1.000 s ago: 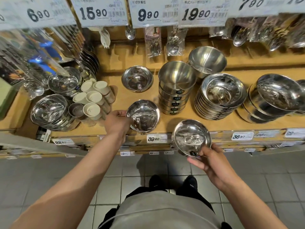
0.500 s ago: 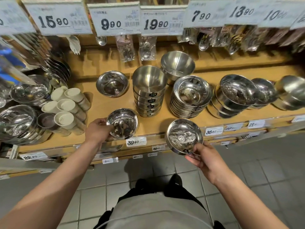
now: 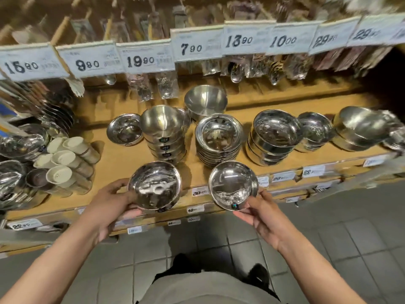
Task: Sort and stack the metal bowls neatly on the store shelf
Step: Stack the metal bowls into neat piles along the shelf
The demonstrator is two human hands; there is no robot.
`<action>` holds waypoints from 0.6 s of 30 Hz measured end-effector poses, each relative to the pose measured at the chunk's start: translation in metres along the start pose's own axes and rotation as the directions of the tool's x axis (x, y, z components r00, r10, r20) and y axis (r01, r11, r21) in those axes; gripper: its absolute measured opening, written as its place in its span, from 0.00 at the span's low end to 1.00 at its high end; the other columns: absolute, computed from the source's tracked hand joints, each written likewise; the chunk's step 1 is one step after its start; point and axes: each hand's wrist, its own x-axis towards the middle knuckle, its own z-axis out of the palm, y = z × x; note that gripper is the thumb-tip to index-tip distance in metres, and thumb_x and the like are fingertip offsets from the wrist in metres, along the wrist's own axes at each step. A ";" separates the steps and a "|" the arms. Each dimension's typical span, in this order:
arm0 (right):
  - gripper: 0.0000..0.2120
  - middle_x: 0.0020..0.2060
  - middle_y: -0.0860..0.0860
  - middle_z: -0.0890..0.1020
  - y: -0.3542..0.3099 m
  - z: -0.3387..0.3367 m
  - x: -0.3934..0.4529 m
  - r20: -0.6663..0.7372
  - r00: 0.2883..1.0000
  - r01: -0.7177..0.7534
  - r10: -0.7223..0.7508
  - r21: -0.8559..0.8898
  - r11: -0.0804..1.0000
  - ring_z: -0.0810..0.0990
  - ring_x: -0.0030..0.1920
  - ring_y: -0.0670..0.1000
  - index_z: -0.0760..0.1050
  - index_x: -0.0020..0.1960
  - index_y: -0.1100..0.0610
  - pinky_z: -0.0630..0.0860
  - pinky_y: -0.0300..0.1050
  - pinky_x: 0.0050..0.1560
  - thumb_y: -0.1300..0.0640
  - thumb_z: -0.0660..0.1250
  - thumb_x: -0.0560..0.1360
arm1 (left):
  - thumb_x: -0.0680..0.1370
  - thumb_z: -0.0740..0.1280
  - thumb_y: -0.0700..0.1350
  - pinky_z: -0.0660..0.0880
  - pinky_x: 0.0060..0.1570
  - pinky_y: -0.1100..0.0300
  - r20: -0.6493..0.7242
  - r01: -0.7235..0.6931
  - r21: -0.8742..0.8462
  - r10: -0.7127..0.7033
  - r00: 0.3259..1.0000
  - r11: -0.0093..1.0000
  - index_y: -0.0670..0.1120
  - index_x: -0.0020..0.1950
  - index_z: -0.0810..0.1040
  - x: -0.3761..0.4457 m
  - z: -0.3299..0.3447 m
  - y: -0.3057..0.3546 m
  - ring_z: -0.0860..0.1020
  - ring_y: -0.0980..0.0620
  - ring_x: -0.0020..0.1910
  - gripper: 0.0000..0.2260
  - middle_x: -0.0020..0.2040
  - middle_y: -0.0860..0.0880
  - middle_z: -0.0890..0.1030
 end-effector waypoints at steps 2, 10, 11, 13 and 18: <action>0.25 0.53 0.65 0.73 -0.015 -0.018 -0.006 0.040 0.999 -0.010 0.009 0.017 1.000 0.74 0.52 0.60 0.66 0.70 0.59 0.86 0.47 0.38 0.76 0.60 0.77 | 0.76 0.71 0.32 0.80 0.26 0.63 0.046 -0.051 0.012 0.050 0.998 0.999 0.45 0.59 0.81 -0.023 0.039 0.015 0.87 0.46 0.35 0.14 0.43 0.41 0.88; 0.21 0.57 0.66 0.82 -0.094 -0.130 -0.033 0.122 0.991 0.061 -0.052 -0.073 0.995 0.82 0.52 0.63 0.70 0.64 0.57 0.86 0.49 0.42 0.75 0.64 0.77 | 0.79 0.68 0.32 0.81 0.29 0.63 0.299 -0.052 -0.044 0.063 0.952 0.998 0.37 0.61 0.79 -0.077 0.220 0.051 0.86 0.46 0.38 0.11 0.51 0.33 0.85; 0.23 0.60 0.68 0.82 -0.102 -0.142 -0.035 0.132 0.990 0.060 -0.049 -0.082 0.995 0.81 0.54 0.64 0.69 0.67 0.57 0.86 0.49 0.42 0.75 0.64 0.77 | 0.78 0.68 0.32 0.81 0.29 0.62 0.334 -0.050 -0.013 0.051 0.941 0.999 0.36 0.60 0.78 -0.080 0.240 0.052 0.85 0.46 0.36 0.11 0.51 0.32 0.85; 0.26 0.58 0.66 0.84 -0.117 -0.164 -0.038 0.160 0.986 0.063 -0.050 -0.076 0.995 0.79 0.55 0.65 0.68 0.71 0.56 0.87 0.49 0.41 0.74 0.64 0.77 | 0.79 0.68 0.33 0.83 0.30 0.61 0.388 -0.043 0.048 0.021 0.921 0.998 0.35 0.57 0.78 -0.086 0.276 0.052 0.84 0.47 0.35 0.08 0.48 0.32 0.85; 0.24 0.59 0.62 0.84 -0.142 -0.205 -0.048 0.196 0.978 0.086 -0.076 -0.043 0.995 0.84 0.58 0.61 0.72 0.68 0.53 0.86 0.49 0.41 0.72 0.66 0.76 | 0.79 0.69 0.35 0.84 0.43 0.54 0.422 -0.025 0.071 -0.008 0.906 0.997 0.36 0.51 0.77 -0.101 0.338 0.048 0.82 0.51 0.30 0.04 0.35 0.41 0.83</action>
